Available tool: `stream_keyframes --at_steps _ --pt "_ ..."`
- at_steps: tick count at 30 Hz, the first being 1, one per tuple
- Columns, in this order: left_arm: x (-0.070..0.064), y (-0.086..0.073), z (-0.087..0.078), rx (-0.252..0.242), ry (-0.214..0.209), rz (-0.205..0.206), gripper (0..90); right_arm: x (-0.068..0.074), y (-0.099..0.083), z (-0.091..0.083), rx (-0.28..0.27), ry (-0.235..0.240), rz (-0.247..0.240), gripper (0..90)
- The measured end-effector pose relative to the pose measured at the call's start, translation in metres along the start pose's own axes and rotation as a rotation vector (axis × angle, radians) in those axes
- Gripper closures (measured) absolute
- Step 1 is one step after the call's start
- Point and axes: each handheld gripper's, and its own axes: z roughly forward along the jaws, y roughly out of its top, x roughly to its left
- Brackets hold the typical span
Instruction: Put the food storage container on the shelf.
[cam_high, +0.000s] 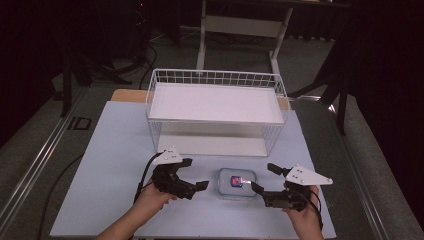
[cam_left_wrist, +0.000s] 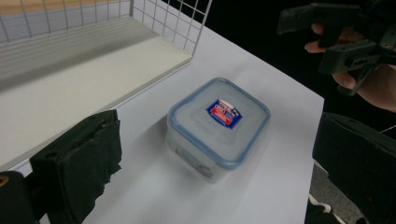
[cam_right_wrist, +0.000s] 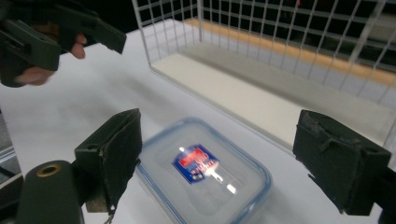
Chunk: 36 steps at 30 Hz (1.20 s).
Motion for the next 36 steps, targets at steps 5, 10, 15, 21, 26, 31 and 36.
stream_keyframes --at_steps 5,10,15,21,26,31,36 --pt "0.003 0.001 0.019 0.0 -0.044 -0.061 2.4 -0.011 0.001 0.004 0.033 -0.001 0.111 12.2" --pt "0.006 0.002 0.038 0.055 -0.048 -0.099 2.4 -0.021 -0.001 0.01 0.13 -0.024 0.133 13.8" --pt "0.007 0.001 0.054 0.157 -0.001 -0.149 2.3 -0.032 -0.01 0.018 0.179 0.019 0.252 12.1" --pt "0.01 -0.002 0.068 0.198 0.008 -0.209 2.4 -0.043 -0.023 0.027 0.212 0.02 0.453 11.3" --pt "0.017 -0.006 0.076 0.22 0.006 -0.28 2.8 -0.048 -0.033 0.035 0.262 0.055 0.573 11.6" --pt "0.026 -0.014 0.083 0.218 -0.02 -0.361 10.1 -0.055 -0.043 0.042 0.29 0.083 0.678 13.7" --pt "0.029 -0.02 0.091 0.242 -0.044 -0.431 15.3 -0.065 -0.054 0.049 0.345 0.137 0.82 14.8"
